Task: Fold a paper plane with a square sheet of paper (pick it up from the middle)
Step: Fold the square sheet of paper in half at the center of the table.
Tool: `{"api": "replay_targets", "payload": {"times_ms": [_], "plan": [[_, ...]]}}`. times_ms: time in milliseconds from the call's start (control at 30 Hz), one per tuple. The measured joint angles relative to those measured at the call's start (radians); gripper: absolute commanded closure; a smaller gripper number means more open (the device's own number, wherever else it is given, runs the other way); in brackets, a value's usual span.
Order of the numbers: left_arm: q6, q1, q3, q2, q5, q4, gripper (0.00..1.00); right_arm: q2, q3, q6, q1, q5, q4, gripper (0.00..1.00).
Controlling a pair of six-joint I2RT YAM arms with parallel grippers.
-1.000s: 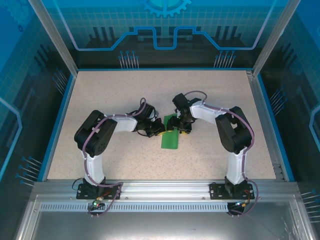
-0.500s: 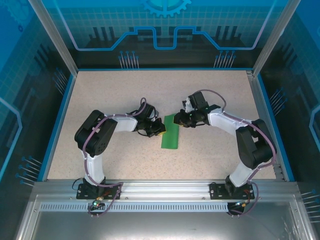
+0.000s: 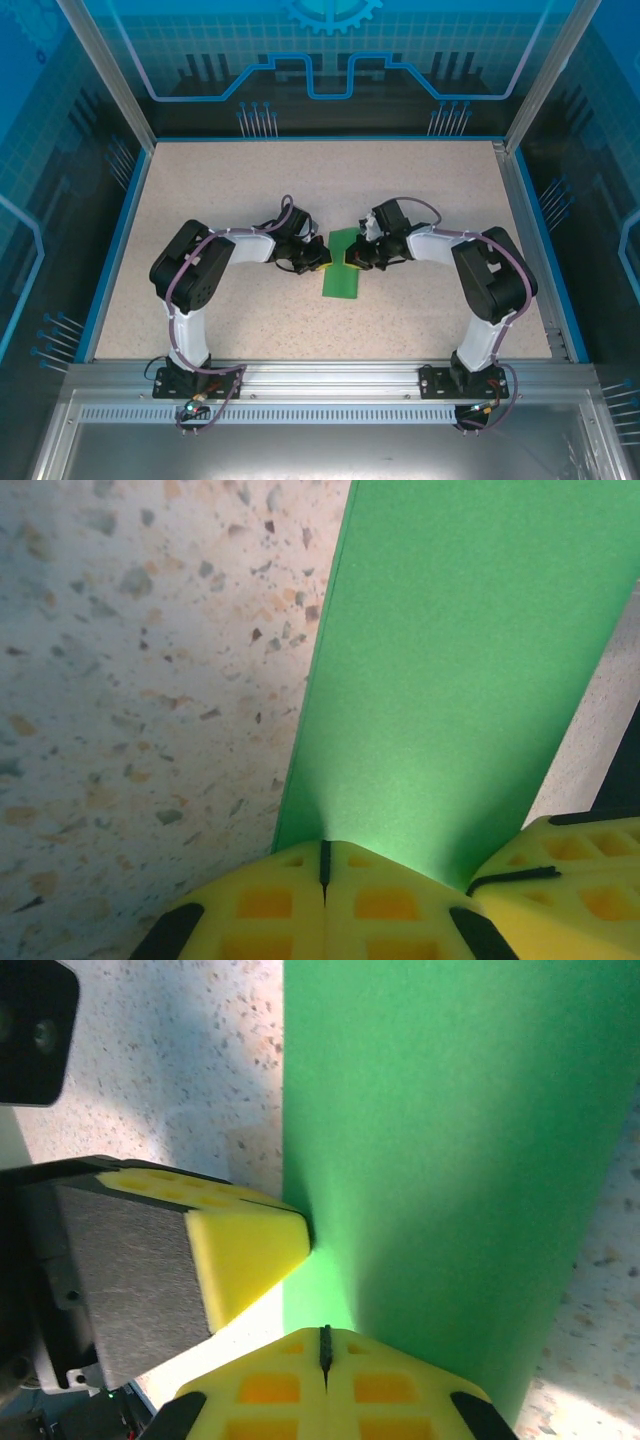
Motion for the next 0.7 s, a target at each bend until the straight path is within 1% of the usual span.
{"api": "replay_targets", "payload": {"times_ms": [700], "plan": [[0.018, 0.0, 0.0, 0.001, 0.0, -0.002, 1.0, 0.0, -0.103, -0.027, -0.048, -0.043, 0.085, 0.99]]}}
